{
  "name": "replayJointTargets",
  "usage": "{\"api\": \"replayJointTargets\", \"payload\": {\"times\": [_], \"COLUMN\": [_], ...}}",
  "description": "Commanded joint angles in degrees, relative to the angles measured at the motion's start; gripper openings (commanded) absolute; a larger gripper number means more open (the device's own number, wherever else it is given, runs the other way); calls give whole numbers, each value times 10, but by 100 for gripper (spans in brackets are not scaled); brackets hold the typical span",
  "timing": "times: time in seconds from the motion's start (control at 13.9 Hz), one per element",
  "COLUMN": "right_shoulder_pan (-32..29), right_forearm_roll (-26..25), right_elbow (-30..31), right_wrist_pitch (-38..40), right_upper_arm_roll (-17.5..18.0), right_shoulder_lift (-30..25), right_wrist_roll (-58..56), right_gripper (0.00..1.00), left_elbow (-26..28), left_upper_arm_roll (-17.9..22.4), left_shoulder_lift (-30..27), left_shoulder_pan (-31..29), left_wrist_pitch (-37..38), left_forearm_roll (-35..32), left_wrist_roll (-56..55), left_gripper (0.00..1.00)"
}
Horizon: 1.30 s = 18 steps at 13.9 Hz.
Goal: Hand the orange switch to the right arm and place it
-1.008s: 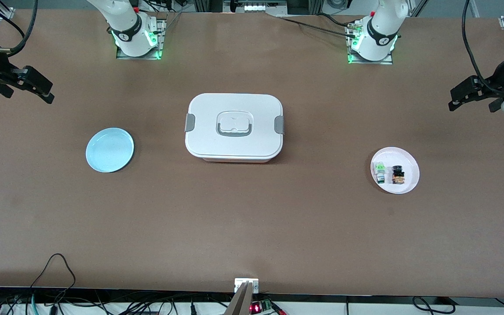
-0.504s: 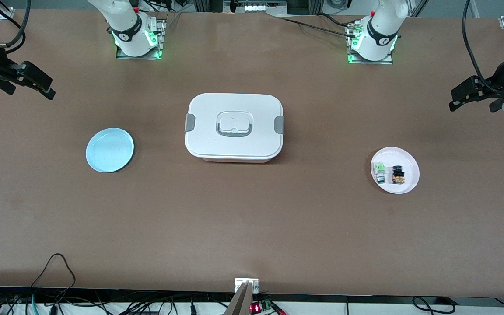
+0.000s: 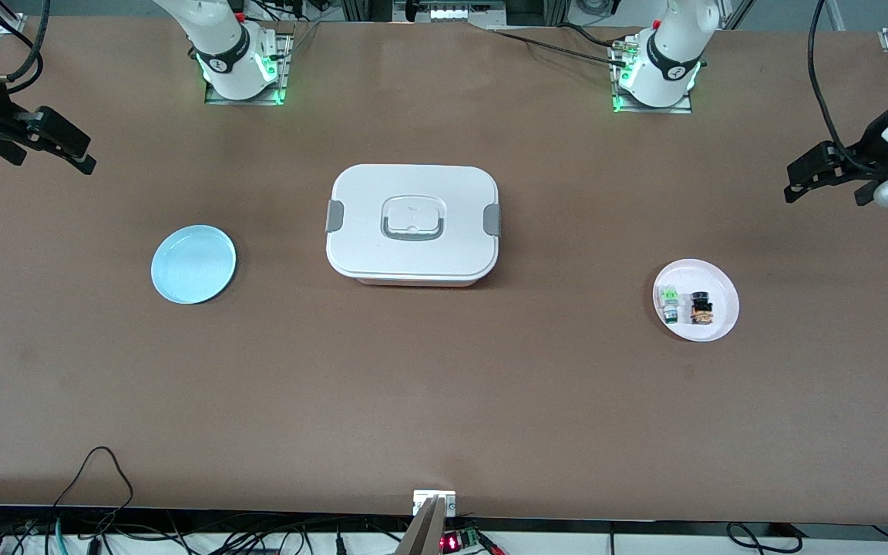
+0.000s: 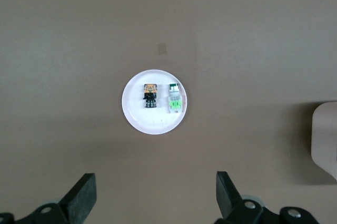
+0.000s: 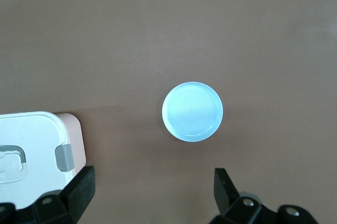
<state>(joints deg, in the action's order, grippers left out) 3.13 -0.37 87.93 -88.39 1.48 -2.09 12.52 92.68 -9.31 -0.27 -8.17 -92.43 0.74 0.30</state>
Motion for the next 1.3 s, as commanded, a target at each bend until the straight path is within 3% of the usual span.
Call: {"api": "replayJointTargets", "payload": {"times": [0.0, 0.22, 0.58, 1.22], "right_shoulder_pan": [-4, -4, -4, -1], "right_forearm_roll": [10, 10, 10, 8], "right_elbow": [-8, -8, -8, -6], "right_wrist_pitch": [10, 10, 11, 23], "right_upper_arm_roll": [-2, -2, -2, 0], "right_shoulder_lift": [2, 2, 2, 6], "right_wrist_roll": [-4, -3, -4, 2], "right_gripper": [100, 100, 100, 100], "left_elbow": [29, 33, 45, 188], "left_upper_arm_roll": [-3, -4, -4, -4], "left_shoulder_lift": [8, 38, 126, 184], "left_shoulder_pan": [-4, -4, -55, -72], "left_wrist_pitch": [-9, -7, -78, -317], "left_forearm_roll": [13, 13, 32, 34], "left_wrist_roll": [7, 19, 273, 662], "left_gripper": [100, 100, 100, 100]}}
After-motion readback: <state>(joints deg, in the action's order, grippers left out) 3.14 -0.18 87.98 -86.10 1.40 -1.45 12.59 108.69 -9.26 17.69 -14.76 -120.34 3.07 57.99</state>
